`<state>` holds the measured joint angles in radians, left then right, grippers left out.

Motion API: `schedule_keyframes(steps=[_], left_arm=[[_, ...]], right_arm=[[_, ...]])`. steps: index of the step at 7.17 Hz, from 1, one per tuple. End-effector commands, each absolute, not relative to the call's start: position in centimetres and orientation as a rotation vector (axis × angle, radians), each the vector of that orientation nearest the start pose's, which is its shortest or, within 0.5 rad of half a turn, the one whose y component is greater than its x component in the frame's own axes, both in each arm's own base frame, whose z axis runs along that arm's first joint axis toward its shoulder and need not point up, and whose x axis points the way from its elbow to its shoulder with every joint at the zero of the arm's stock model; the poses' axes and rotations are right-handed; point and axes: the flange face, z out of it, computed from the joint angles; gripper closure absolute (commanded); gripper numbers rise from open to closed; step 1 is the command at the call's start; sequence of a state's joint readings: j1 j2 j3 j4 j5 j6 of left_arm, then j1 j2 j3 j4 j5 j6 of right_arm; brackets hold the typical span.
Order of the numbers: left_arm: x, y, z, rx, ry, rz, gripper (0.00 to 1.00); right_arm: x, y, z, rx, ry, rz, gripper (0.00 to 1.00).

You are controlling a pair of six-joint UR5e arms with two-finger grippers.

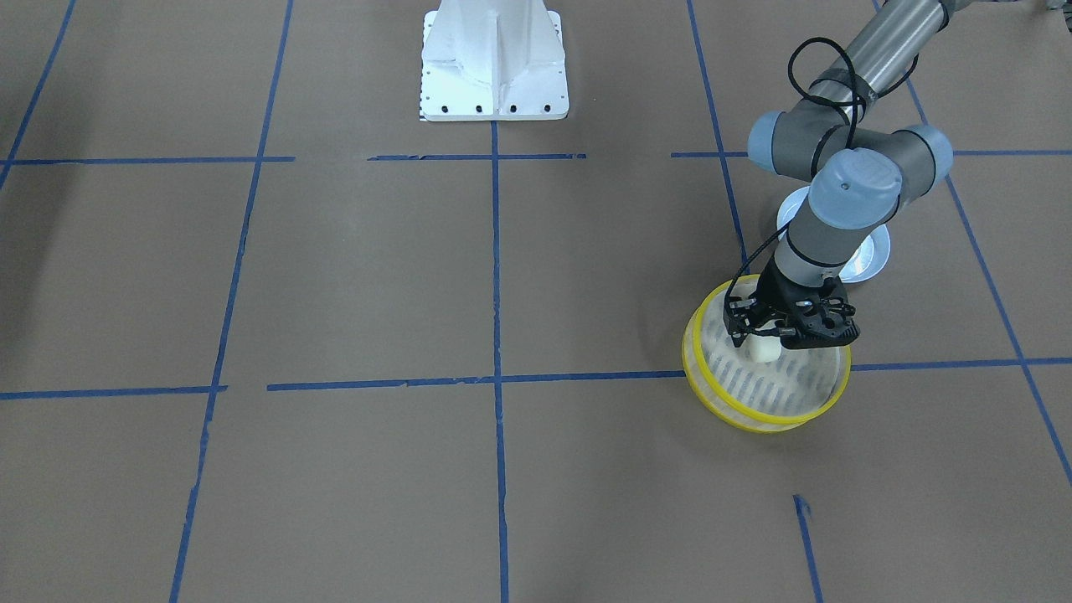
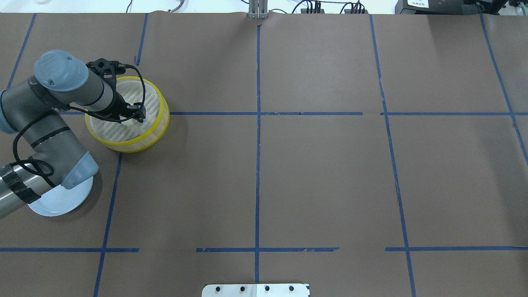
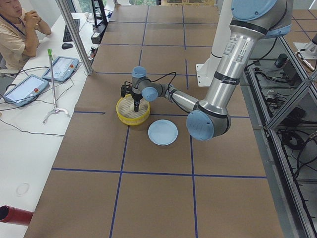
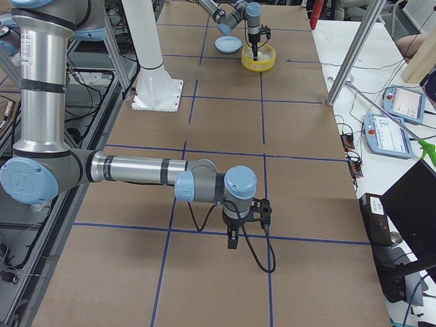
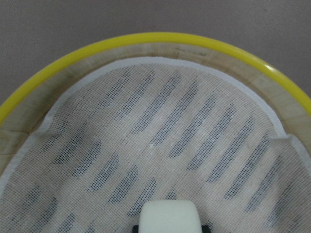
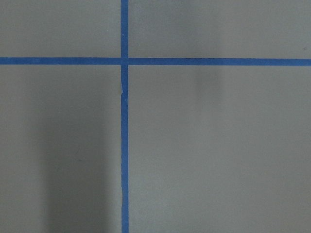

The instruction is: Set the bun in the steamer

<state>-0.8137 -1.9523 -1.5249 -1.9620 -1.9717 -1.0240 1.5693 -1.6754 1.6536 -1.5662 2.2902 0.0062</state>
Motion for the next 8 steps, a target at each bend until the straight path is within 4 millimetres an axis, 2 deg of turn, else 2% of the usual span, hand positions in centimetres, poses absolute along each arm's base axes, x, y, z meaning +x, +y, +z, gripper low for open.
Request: schedule_keyframes(steps=[1, 2, 4, 5, 6, 7, 8], left_arm=[[38.6, -54.8, 42.8, 0.159, 0.801, -0.105, 0.01], [38.0, -55.1, 42.2, 0.171, 0.808, -0.109, 0.01], [32.5, -57.2, 39.4, 0.242, 0.841, -0.158, 0.01], [30.1, -56.3, 40.7, 0.271, 0.822, -0.102, 0.01], [26.8, -55.0, 42.9, 0.282, 0.808, -0.06, 0.01], [22.5, -54.2, 45.3, 0.274, 0.815, -0.017, 0.01], [17.0, -54.0, 47.6, 0.28, 0.826, 0.037, 0.01]], right_arm=[[6.7, -44.6, 67.0, -0.019, -0.719, 0.01, 0.0], [6.7, -44.6, 67.0, -0.019, -0.719, 0.01, 0.0], [6.7, -44.6, 67.0, -0.019, -0.719, 0.01, 0.0], [6.7, -44.6, 67.0, -0.019, -0.719, 0.01, 0.0], [6.7, -44.6, 67.0, -0.019, -0.719, 0.01, 0.0], [6.7, -44.6, 67.0, -0.019, -0.719, 0.01, 0.0], [6.7, -44.6, 67.0, -0.019, -0.719, 0.01, 0.0]])
